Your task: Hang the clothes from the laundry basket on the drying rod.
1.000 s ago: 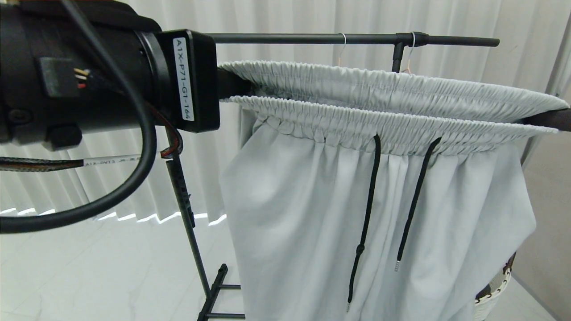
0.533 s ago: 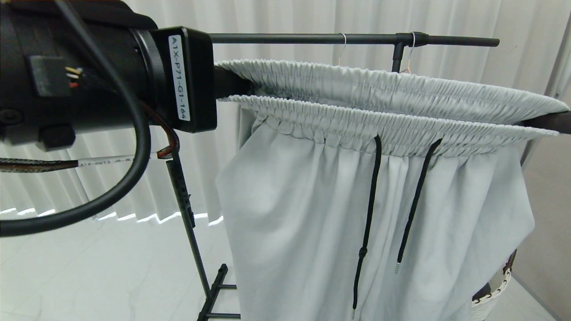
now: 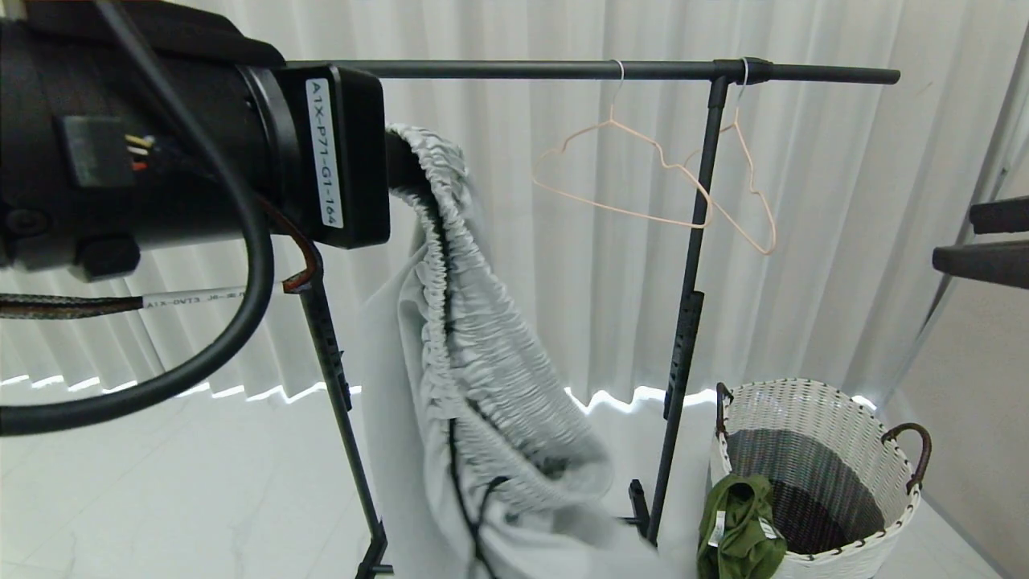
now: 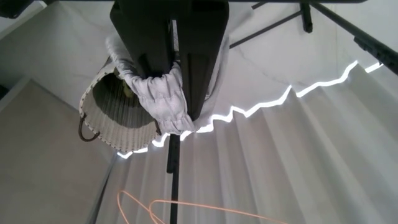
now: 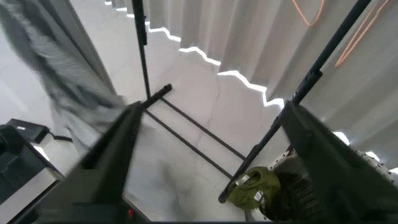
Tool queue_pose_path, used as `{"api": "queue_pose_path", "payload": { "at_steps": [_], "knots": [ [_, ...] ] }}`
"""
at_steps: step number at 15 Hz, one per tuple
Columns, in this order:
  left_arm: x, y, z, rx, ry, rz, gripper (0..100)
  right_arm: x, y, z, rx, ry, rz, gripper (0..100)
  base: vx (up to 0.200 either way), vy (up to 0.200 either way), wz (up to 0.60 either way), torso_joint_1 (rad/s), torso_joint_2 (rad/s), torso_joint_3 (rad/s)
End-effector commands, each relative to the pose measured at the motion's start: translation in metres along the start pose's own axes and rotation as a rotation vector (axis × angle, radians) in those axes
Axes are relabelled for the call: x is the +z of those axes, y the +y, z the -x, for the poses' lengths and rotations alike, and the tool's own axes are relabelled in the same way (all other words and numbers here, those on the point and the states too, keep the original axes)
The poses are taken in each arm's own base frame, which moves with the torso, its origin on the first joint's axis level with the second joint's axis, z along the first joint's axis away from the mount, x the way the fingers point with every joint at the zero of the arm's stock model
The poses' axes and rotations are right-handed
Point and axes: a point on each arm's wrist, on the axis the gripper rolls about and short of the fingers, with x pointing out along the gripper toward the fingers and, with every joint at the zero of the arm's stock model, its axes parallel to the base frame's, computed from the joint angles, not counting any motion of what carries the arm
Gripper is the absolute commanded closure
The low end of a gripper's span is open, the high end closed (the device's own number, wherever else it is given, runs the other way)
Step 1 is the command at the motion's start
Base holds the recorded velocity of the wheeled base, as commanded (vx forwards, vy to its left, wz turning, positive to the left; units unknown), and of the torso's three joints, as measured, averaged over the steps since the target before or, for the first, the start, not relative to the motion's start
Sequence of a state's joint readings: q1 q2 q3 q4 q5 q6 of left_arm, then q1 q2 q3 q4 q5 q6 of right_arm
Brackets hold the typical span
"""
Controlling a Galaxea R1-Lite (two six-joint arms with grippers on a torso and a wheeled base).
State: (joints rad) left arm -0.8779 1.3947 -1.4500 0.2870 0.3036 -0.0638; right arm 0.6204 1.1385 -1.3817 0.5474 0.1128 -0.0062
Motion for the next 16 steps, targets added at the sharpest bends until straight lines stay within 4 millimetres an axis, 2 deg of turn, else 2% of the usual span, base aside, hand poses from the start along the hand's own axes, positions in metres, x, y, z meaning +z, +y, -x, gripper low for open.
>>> {"api": "queue_pose_path", "payload": {
  "at_steps": [1,3,5,7,10,13,16],
  "knots": [
    [-0.004,0.001,0.000,0.006,0.013,-0.002,100,-0.005,0.000,0.003,-0.007,0.010,-0.001,0,0.000,0.000,0.00,0.000,0.00,0.000],
    [-0.014,0.009,0.004,0.031,0.038,-0.009,100,-0.016,-0.008,-0.001,-0.151,0.094,-0.010,0,0.000,0.000,0.00,0.000,0.00,0.000],
    [-0.036,0.024,0.011,0.090,0.096,-0.072,100,-0.031,-0.013,-0.005,-0.329,0.207,0.008,0,0.000,0.000,0.00,0.000,0.00,0.000],
    [-0.055,0.037,0.018,0.140,0.144,-0.094,100,-0.045,-0.014,-0.004,-0.374,0.256,0.033,0,0.000,0.000,0.00,0.000,0.00,0.000],
    [-0.065,0.045,0.028,0.165,0.158,-0.081,100,-0.062,-0.018,0.000,-0.422,0.313,0.078,0,0.000,0.000,0.00,0.000,0.00,0.000],
    [-0.070,0.055,0.032,0.207,0.168,-0.064,100,-0.070,-0.024,-0.003,-0.465,0.330,0.082,0,0.000,0.000,0.00,0.000,0.00,0.000],
    [-0.074,0.058,0.037,0.223,0.163,-0.059,100,-0.068,-0.027,-0.005,-0.493,0.290,0.060,0,0.000,0.000,0.00,0.000,0.00,0.000]
  ]
}}
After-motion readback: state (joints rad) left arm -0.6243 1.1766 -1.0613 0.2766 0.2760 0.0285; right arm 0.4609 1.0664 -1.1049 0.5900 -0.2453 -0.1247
